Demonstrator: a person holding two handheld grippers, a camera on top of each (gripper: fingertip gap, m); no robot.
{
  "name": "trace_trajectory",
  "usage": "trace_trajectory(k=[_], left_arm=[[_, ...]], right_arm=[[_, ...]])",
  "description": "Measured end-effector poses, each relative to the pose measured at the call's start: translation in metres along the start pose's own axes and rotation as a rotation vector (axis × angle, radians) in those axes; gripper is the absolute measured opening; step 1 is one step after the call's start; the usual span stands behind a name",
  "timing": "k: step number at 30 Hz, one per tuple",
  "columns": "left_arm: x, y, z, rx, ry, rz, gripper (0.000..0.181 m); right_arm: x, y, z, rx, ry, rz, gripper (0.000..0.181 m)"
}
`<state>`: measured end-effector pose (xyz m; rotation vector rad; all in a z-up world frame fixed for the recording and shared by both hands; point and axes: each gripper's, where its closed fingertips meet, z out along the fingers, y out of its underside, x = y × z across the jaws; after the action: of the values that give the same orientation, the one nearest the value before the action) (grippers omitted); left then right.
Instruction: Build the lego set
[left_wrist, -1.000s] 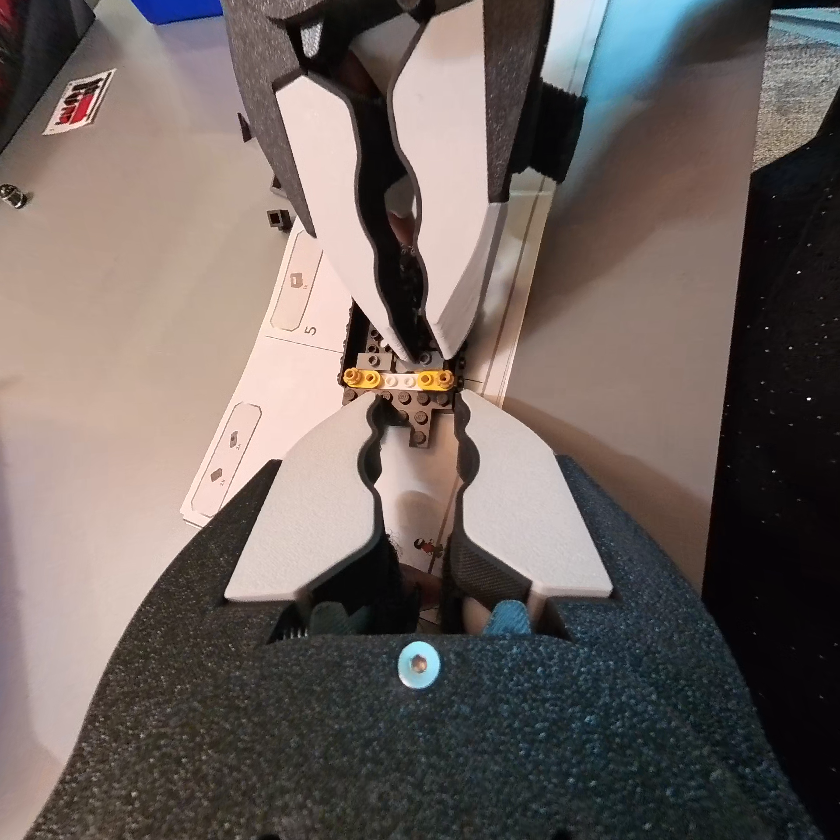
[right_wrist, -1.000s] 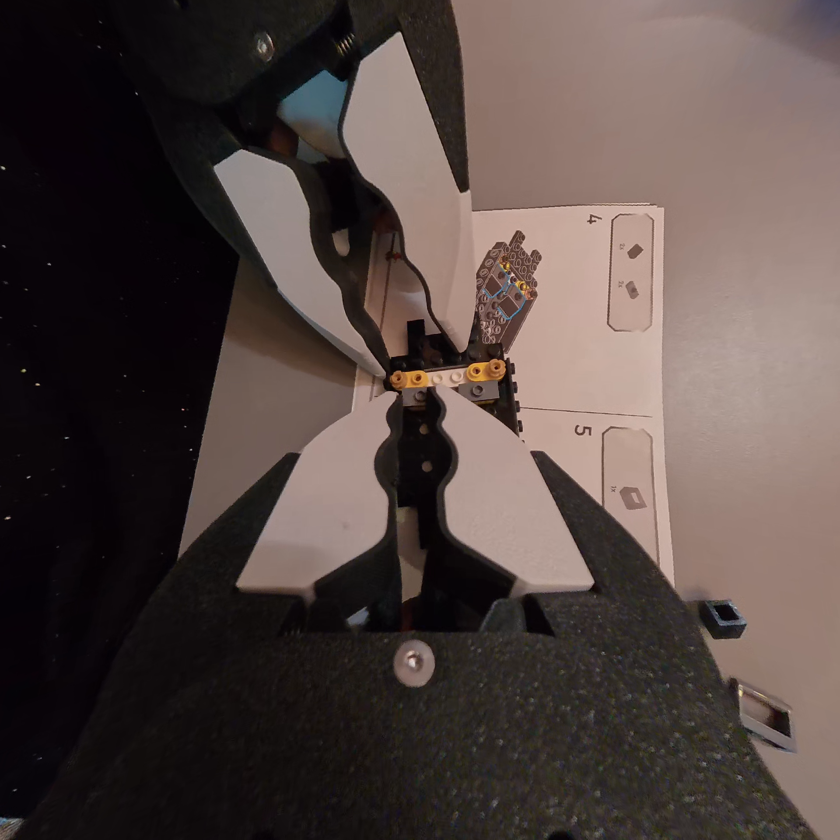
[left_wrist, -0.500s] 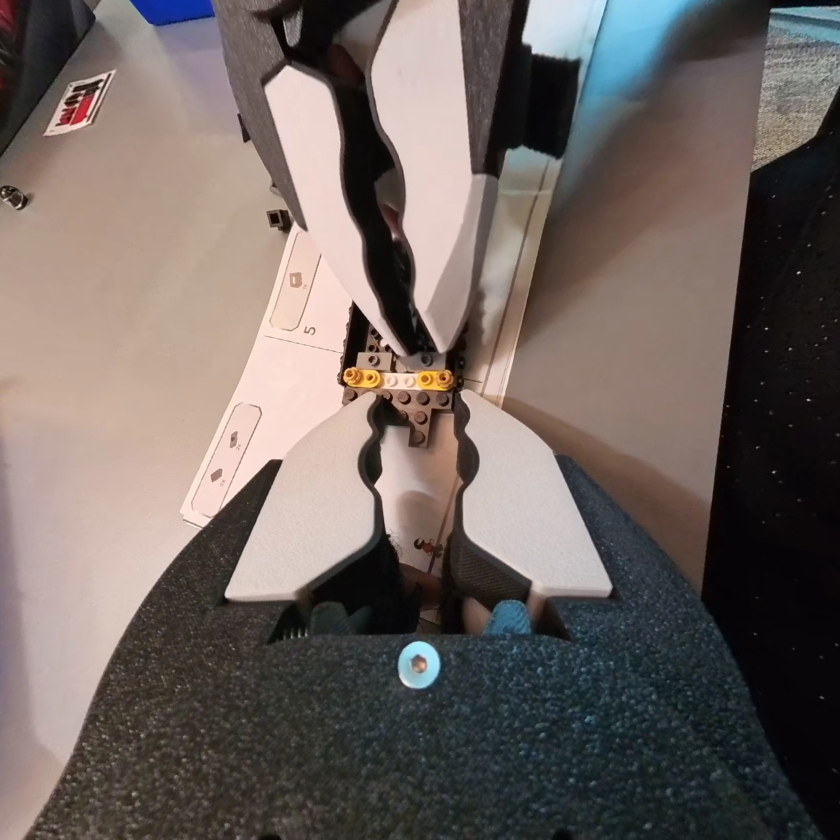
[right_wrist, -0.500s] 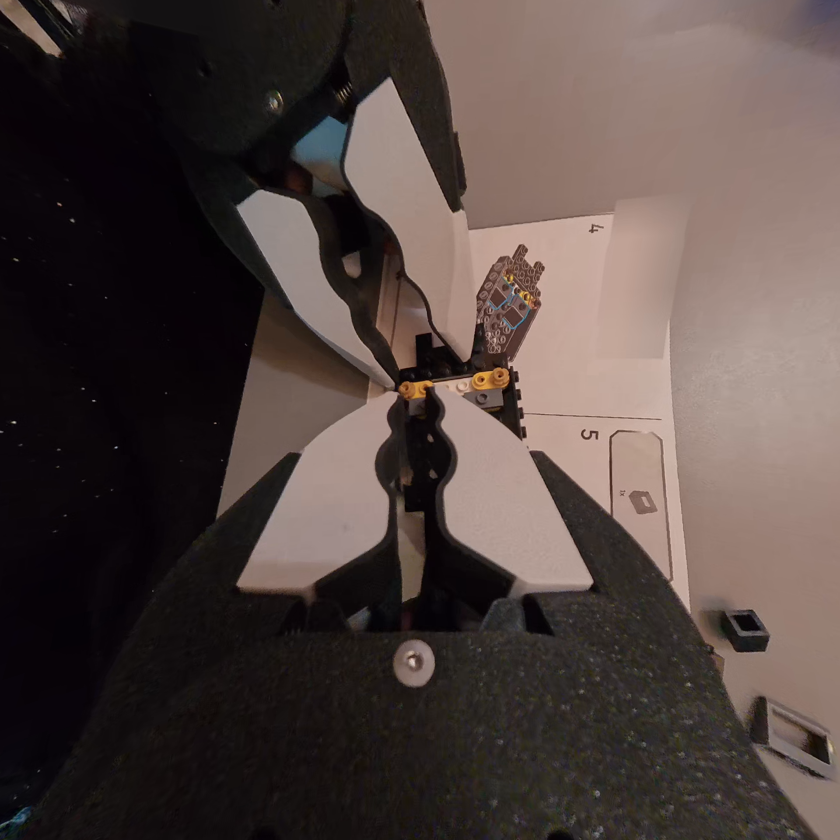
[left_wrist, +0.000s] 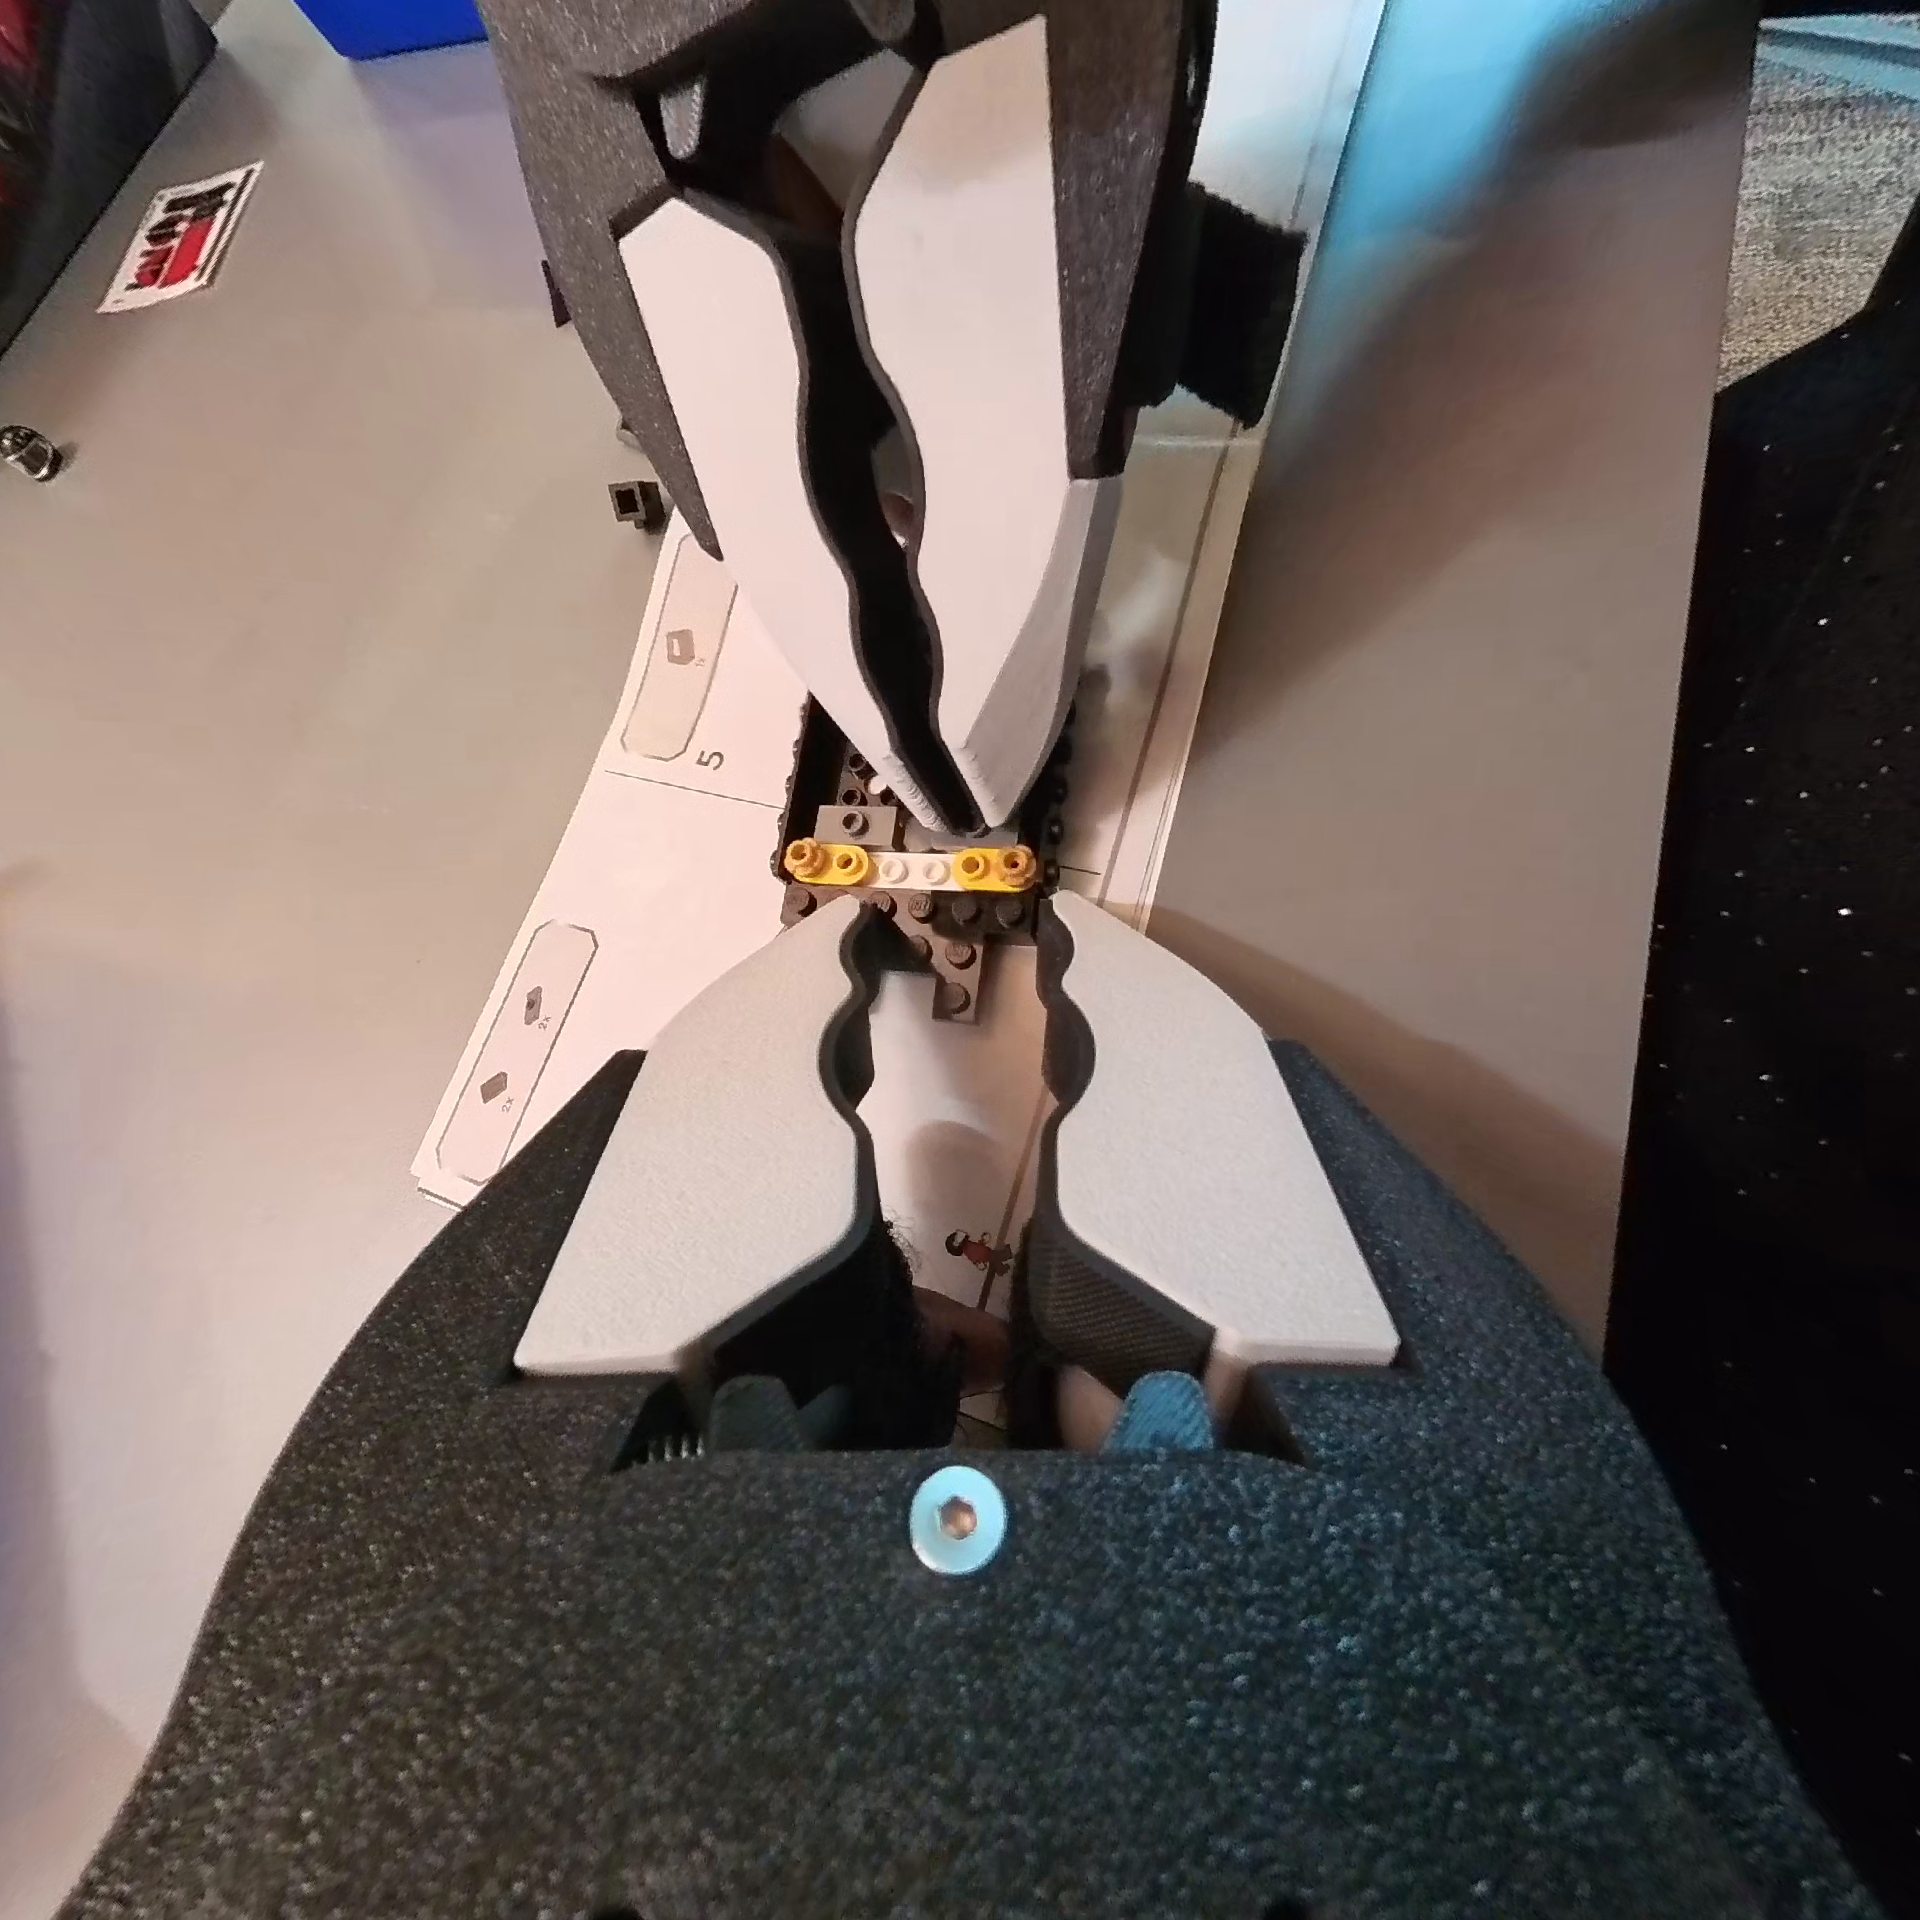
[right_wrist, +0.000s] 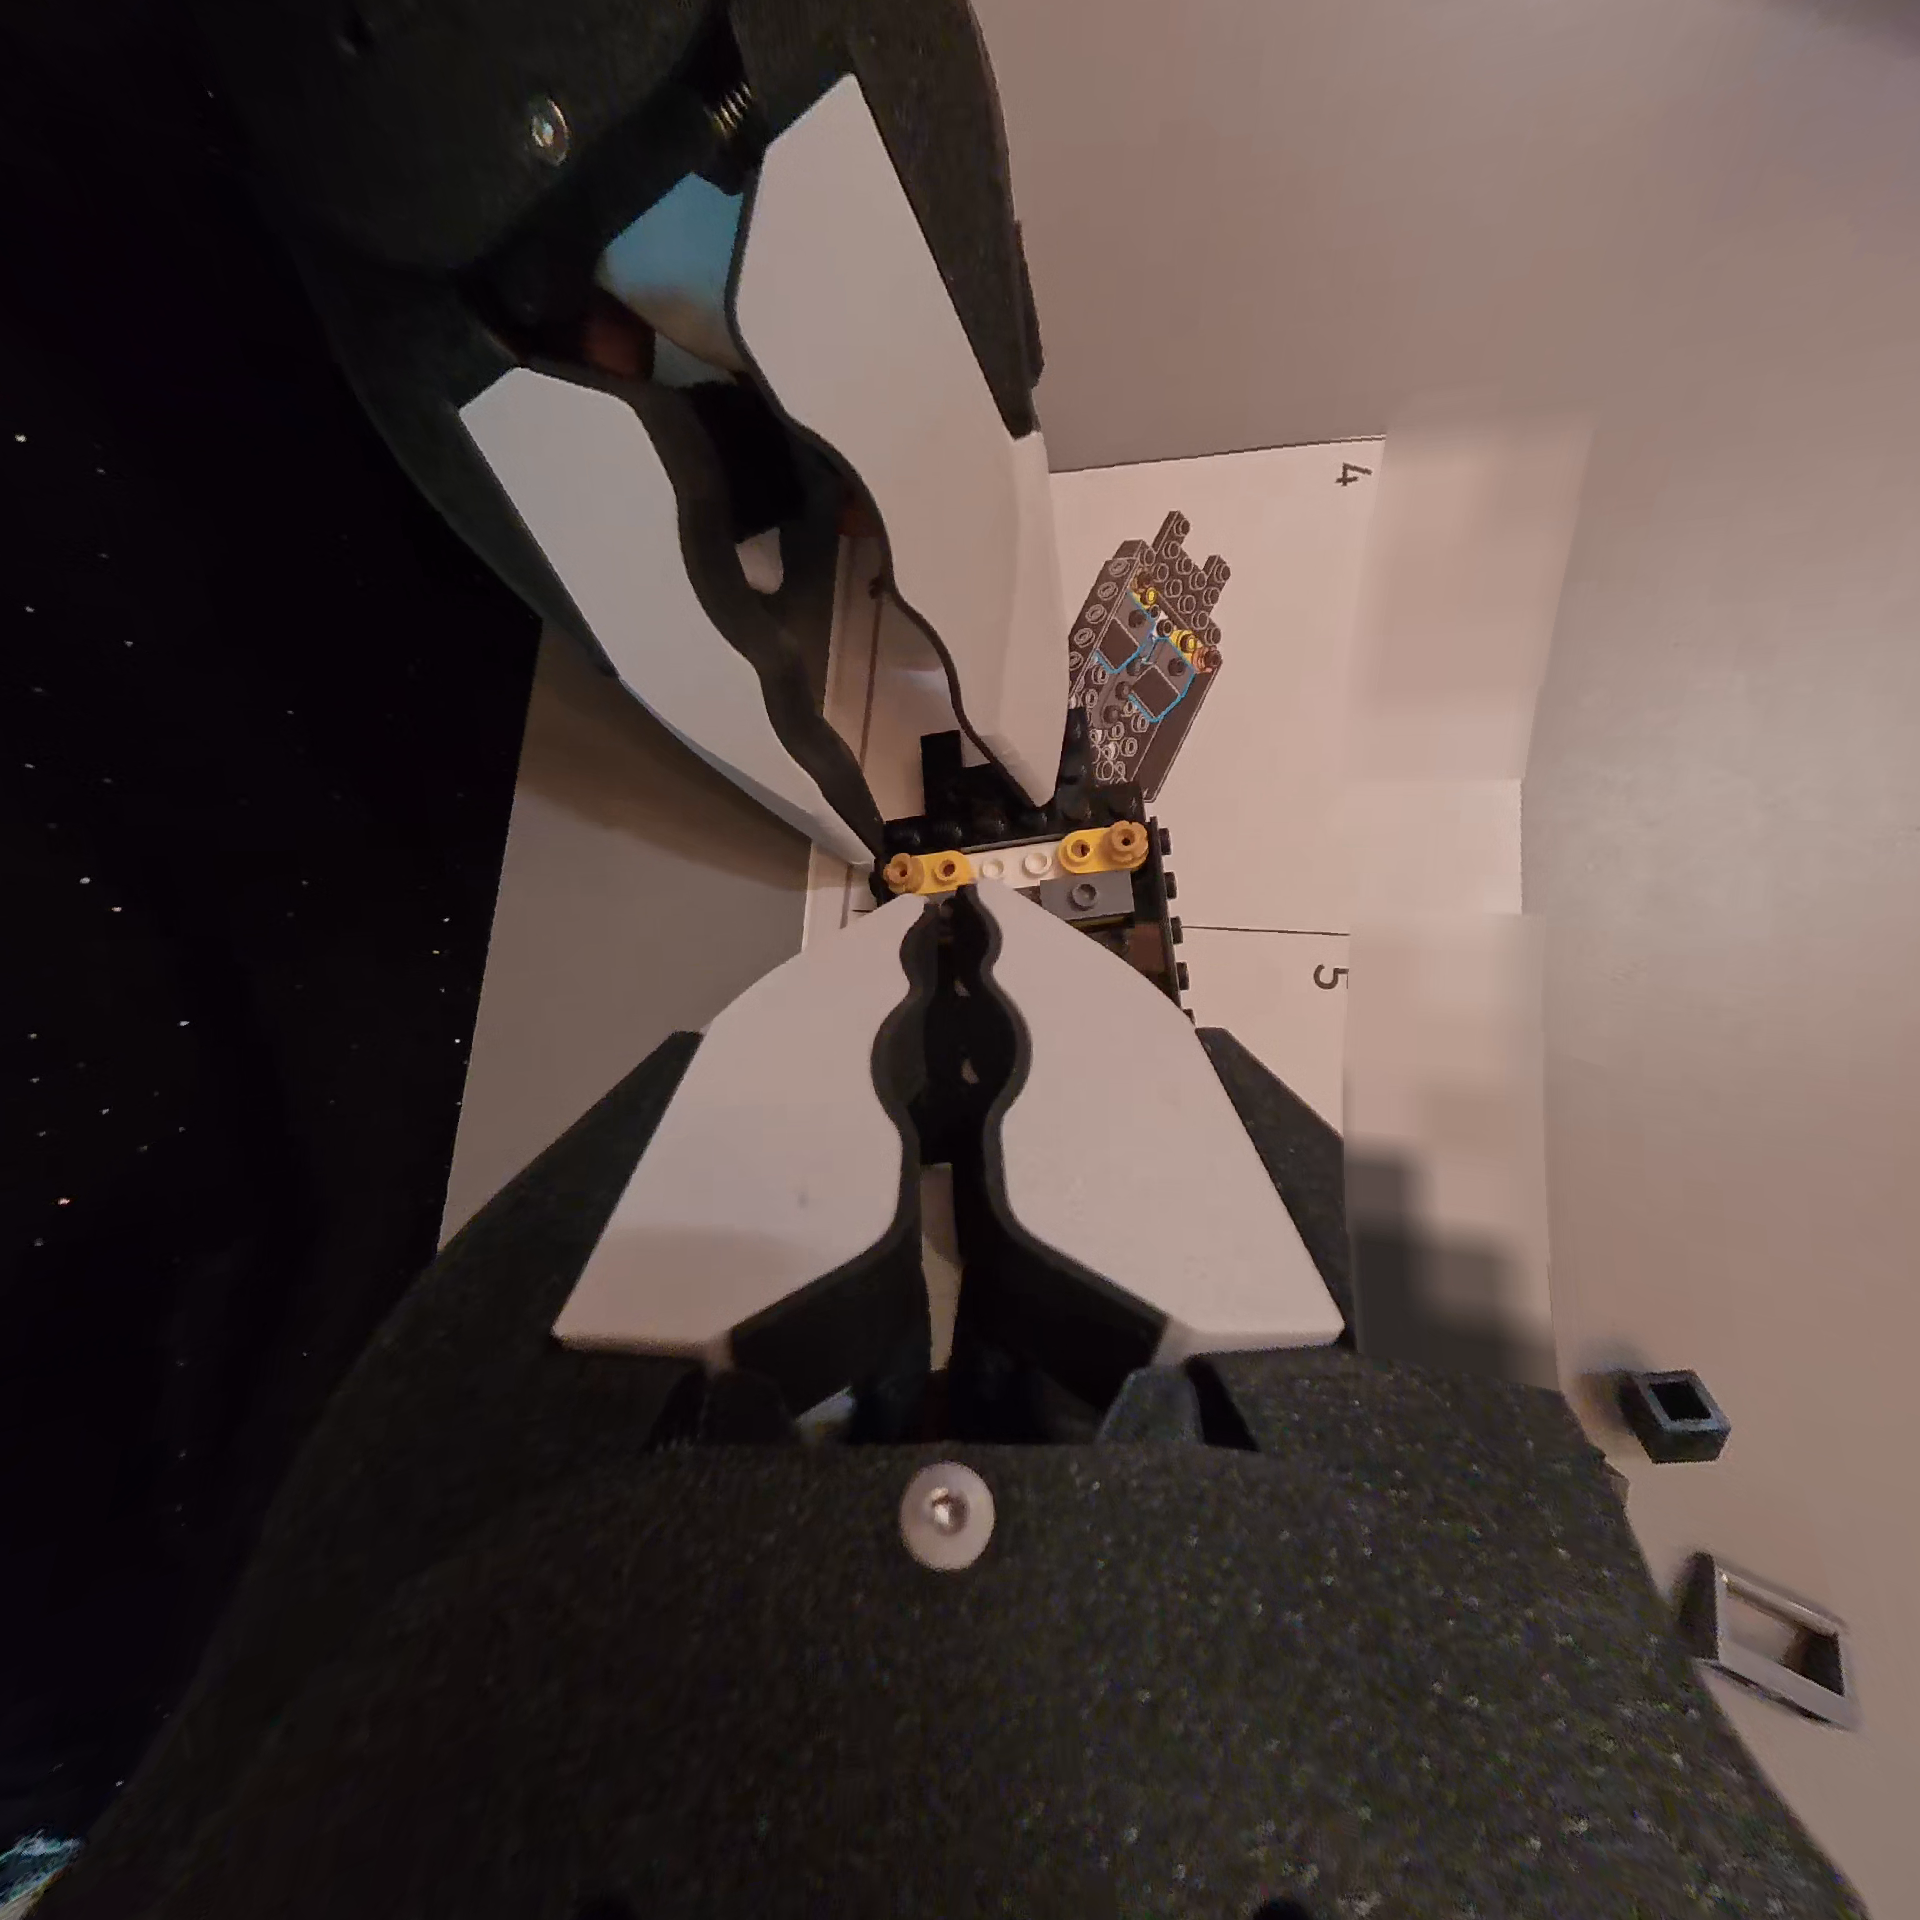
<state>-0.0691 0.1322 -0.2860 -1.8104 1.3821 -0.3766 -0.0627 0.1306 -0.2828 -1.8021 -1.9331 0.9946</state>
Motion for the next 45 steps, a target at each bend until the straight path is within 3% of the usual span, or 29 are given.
trace_trajectory(k=[16,22,26,30,32,45], left_arm=[[0.0,0.0,0.0,0.0,0.003,-0.003,0.029],[0.0,0.0,0.0,0.0,0.003,-0.003,0.029],[0.0,0.0,0.0,0.0,0.0,0.001,0.029],[0.002,0.0,0.0,-0.001,0.004,0.018,0.023],[0.002,0.0,0.0,0.0,0.001,0.02,0.023],[0.003,0.0,-0.001,0.004,0.003,0.029,0.025]], right_arm=[[0.001,0.002,0.003,-0.013,0.021,0.054,0.004],[0.002,0.002,0.003,-0.041,0.052,0.027,0.004],[0.003,0.0,0.003,-0.049,0.102,-0.1,0.004],[0.005,-0.004,-0.003,0.007,0.103,-0.101,0.015],[-0.001,-0.01,-0.006,0.055,0.071,-0.101,0.011],[0.001,-0.004,0.008,-0.033,0.047,-0.095,0.0]])
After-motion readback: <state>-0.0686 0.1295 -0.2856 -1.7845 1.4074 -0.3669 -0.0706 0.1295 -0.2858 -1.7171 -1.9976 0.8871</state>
